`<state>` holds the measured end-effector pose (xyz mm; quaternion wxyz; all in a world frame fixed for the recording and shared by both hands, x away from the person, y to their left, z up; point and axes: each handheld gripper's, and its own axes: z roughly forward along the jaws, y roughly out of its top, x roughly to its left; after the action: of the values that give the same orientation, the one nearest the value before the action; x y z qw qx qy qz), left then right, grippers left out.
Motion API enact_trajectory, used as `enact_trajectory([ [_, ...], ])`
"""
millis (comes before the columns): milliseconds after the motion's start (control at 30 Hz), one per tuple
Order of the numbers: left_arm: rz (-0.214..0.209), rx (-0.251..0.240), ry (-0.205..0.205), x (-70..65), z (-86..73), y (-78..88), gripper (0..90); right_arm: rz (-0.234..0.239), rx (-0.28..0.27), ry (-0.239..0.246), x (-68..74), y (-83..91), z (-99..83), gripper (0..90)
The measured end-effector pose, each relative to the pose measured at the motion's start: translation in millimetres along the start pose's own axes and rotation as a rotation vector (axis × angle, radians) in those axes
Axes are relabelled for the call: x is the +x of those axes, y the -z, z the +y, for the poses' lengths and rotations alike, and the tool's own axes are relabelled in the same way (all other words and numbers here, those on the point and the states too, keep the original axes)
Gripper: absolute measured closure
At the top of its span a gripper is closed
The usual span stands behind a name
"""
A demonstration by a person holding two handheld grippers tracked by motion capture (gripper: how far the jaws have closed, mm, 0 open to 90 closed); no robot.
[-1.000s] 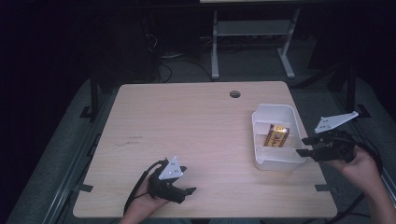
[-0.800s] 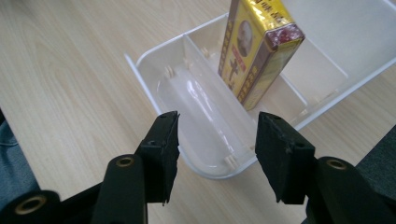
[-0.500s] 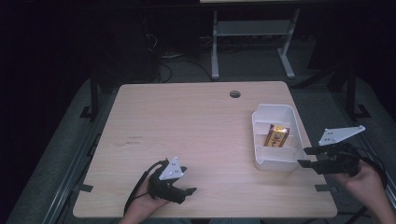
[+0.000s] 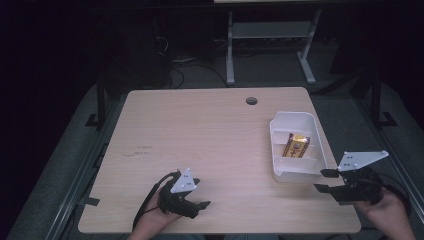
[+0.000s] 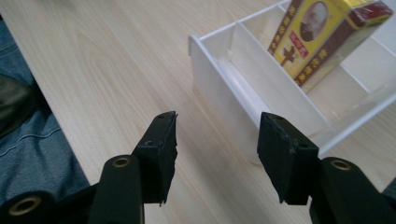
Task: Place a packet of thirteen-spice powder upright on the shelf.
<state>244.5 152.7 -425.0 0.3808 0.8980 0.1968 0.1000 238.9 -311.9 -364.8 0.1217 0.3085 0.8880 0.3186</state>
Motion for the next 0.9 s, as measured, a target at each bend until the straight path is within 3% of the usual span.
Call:
enact_trajectory([
  [467,-0.002,0.000,-0.003,-0.7,0.1,-0.4,24.3,0.043,-0.024,0.043,30.5,-12.0,2.3,45.6],
  [900,-0.001,0.000,-0.003,-0.4,-0.2,0.2,24.3,0.095,-0.033,0.066,48.0,-31.7,6.2,44.6],
])
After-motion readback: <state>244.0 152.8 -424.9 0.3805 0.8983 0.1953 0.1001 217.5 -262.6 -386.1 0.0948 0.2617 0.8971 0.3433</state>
